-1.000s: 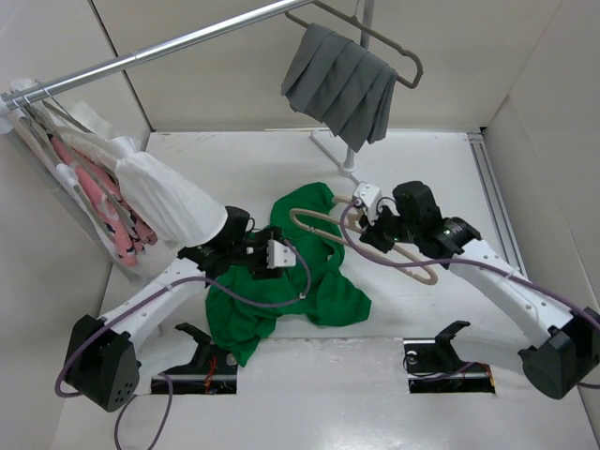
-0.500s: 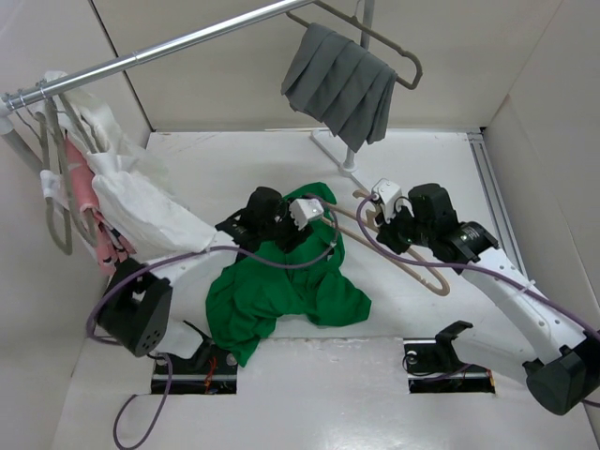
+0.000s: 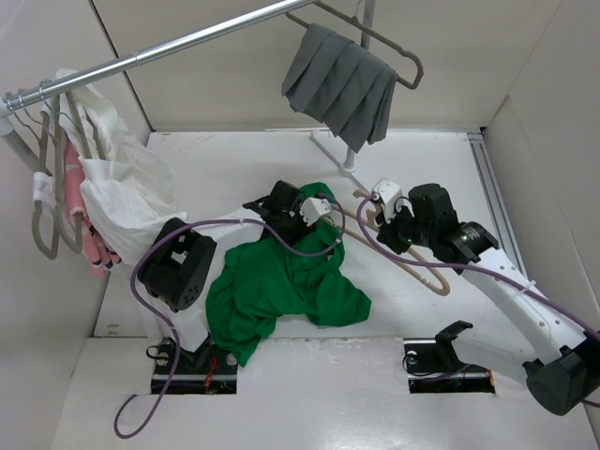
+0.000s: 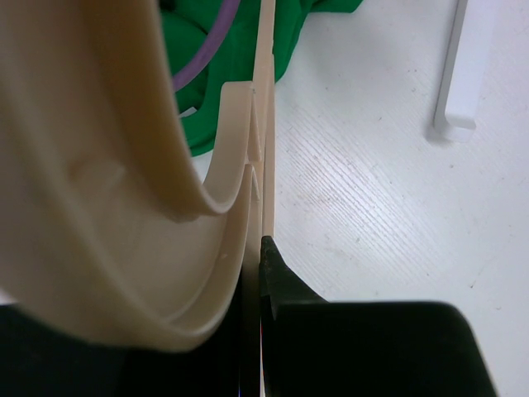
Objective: Place the t-shirt on the hanger
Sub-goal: Place tshirt on hanger
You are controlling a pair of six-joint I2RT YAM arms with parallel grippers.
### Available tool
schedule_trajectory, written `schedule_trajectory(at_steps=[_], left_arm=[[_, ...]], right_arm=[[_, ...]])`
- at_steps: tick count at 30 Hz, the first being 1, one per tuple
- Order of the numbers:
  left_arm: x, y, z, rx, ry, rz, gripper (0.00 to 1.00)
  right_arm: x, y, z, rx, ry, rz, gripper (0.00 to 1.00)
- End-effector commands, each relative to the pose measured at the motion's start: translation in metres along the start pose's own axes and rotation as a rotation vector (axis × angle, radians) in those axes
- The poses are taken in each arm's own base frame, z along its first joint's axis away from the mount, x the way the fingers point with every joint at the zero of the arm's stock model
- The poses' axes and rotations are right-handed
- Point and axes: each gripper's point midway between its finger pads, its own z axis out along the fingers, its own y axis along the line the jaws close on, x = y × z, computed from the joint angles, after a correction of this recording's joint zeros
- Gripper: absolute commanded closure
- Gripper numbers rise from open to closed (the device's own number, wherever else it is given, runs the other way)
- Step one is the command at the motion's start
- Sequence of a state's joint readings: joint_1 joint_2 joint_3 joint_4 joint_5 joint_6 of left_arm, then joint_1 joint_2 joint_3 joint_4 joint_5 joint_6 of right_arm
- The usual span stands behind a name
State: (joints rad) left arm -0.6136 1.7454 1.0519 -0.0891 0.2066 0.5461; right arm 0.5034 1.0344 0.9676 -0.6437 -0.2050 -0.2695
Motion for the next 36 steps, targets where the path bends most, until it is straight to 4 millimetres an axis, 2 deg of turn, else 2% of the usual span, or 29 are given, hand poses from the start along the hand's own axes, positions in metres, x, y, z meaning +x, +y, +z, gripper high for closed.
schedule_trajectory(at_steps=[1, 3, 5, 8, 10, 14, 17, 18, 19, 23, 25, 26, 28, 29, 30, 31, 32, 36], left_arm=[[-0.003, 0.004, -0.006, 0.016, 0.012, 0.031, 0.60], [0.004, -0.005, -0.005, 0.058, 0.037, 0.023, 0.70], [0.003, -0.005, -0.006, 0.060, 0.041, 0.022, 0.78], [0.005, 0.003, -0.009, 0.038, 0.053, 0.035, 1.00], [-0.006, 0.009, -0.020, 0.011, 0.027, 0.041, 1.00], [-0.042, 0.025, -0.046, -0.047, -0.053, 0.038, 1.00], [-0.060, 0.030, -0.061, -0.066, -0.091, 0.016, 1.00], [-0.064, 0.030, -0.062, -0.059, -0.105, 0.008, 1.00], [-0.073, 0.032, -0.067, -0.069, -0.127, -0.009, 1.00], [-0.077, 0.025, -0.068, -0.032, -0.145, -0.065, 1.00], [-0.082, 0.022, -0.070, -0.019, -0.160, -0.089, 1.00], [-0.087, 0.021, -0.072, -0.007, -0.175, -0.101, 1.00], [-0.093, 0.019, -0.074, 0.003, -0.190, -0.150, 1.00], [-0.103, 0.023, -0.080, -0.009, -0.221, -0.158, 1.00], [-0.104, 0.021, -0.081, 0.002, -0.226, -0.166, 1.00], [-0.113, 0.021, -0.087, 0.006, -0.252, -0.168, 1.00], [-0.115, 0.021, -0.089, 0.008, -0.254, -0.184, 1.00], [-0.123, 0.015, -0.103, 0.034, -0.282, -0.218, 1.00]], right_arm=[[-0.013, -0.006, -0.003, 0.023, -0.043, -0.017, 1.00], [-0.013, -0.006, -0.003, 0.023, -0.043, -0.017, 1.00], [-0.012, -0.005, -0.005, 0.023, -0.043, -0.017, 1.00], [-0.014, -0.005, -0.007, 0.025, -0.052, -0.019, 1.00], [-0.015, -0.001, -0.007, -0.001, -0.058, -0.029, 1.00], [-0.006, 0.007, -0.016, -0.035, -0.026, -0.042, 1.00], [-0.013, 0.016, -0.033, -0.057, -0.046, -0.052, 1.00], [-0.009, 0.018, -0.039, -0.062, -0.030, -0.048, 1.00], [-0.015, 0.022, -0.049, -0.065, -0.055, -0.053, 1.00], [-0.020, 0.041, -0.070, -0.112, -0.104, -0.033, 1.00], [-0.025, 0.047, -0.069, -0.129, -0.146, -0.024, 1.00], [-0.020, 0.053, -0.064, -0.145, -0.145, 0.004, 1.00], [-0.023, 0.065, -0.055, -0.196, -0.175, 0.022, 1.00], [-0.026, 0.072, -0.044, -0.222, -0.185, 0.033, 1.00], [-0.024, 0.076, -0.039, -0.228, -0.179, 0.035, 1.00], [-0.027, 0.072, -0.035, -0.199, -0.182, 0.028, 1.00], [-0.025, 0.076, -0.029, -0.199, -0.174, 0.028, 1.00], [-0.022, 0.069, -0.013, -0.152, -0.141, 0.066, 1.00]])
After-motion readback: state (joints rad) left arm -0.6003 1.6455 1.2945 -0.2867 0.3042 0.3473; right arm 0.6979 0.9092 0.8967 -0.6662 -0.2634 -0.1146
